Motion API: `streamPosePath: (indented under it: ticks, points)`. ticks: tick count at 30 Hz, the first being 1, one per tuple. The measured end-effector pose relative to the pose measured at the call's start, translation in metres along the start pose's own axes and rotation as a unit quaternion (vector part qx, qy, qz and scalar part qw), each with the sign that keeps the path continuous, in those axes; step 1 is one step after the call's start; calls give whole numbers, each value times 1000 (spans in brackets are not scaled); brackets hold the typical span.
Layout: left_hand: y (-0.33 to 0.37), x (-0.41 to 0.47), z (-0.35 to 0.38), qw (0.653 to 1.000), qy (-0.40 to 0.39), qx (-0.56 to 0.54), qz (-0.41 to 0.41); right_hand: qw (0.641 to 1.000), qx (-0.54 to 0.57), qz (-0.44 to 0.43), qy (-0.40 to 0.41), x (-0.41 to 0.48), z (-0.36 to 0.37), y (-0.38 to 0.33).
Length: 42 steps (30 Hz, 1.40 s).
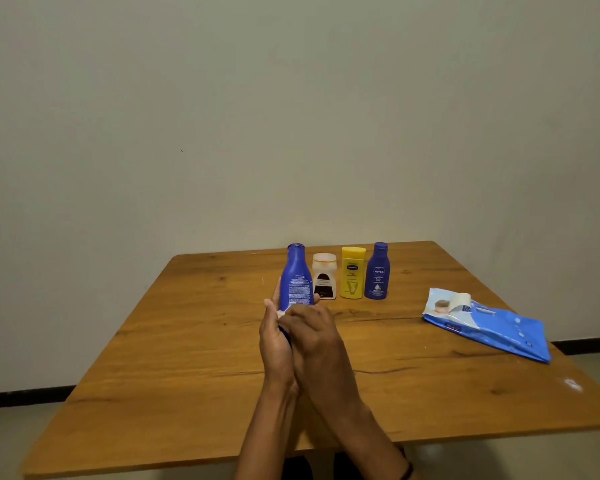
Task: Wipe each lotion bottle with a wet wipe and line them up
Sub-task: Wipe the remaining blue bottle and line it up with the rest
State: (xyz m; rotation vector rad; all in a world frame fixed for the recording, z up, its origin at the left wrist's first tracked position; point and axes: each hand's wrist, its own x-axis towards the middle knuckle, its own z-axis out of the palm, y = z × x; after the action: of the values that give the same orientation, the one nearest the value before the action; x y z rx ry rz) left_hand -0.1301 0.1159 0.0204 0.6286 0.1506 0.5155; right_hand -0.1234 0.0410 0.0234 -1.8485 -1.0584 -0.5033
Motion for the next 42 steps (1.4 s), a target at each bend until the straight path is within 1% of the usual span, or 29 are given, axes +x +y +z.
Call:
streamPosePath:
  ticks: [2, 4, 5, 8, 11, 14, 19, 25, 28, 29, 31, 35, 38, 42]
  points:
    - [0, 2, 0, 1000, 4, 13, 15, 1000, -13, -20, 15, 9, -2, 1]
    - [-1, 4, 3, 998, 19, 37, 41, 998, -65, 0, 18, 30, -5, 2]
    - [-2, 5, 5, 997, 23, 50, 54, 997, -72, 13, 29, 43, -7, 5]
    - [-3, 3, 10, 993, 31, 82, 78, 997, -46, 36, 44, 84, -20, 13]
    - [0, 3, 16, 993, 41, 78, 76, 997, -52, 27, 49, 99, -25, 16]
    - [3, 2, 18, 996, 55, 42, 62, 998, -44, 13, 41, 77, -18, 10]
    - [12, -1, 11, 998, 35, -45, -9, 999, -28, -17, 11, 22, -9, 1]
    - [20, -3, 14, 990, 19, -121, -63, 999, -10, -27, 36, -1, -13, 1]
    - [21, -5, 17, 986, 13, -147, -83, 998, -5, -2, 55, 9, -13, 2]
    - [20, -5, 17, 985, 21, -151, -77, 998, -3, 12, 61, 16, -14, 3]
    - [16, -3, 17, 988, 42, -141, -42, 997, 10, 34, 73, 34, -17, 7]
    - [11, -3, 21, 996, 49, -77, 19, 993, 41, 50, 97, 79, -25, 15]
    - [12, -2, 26, 996, 48, -63, 29, 990, 65, 58, 111, 95, -28, 15]
    - [15, -2, 24, 995, 56, -83, 23, 990, 77, 59, 101, 69, -22, 10]
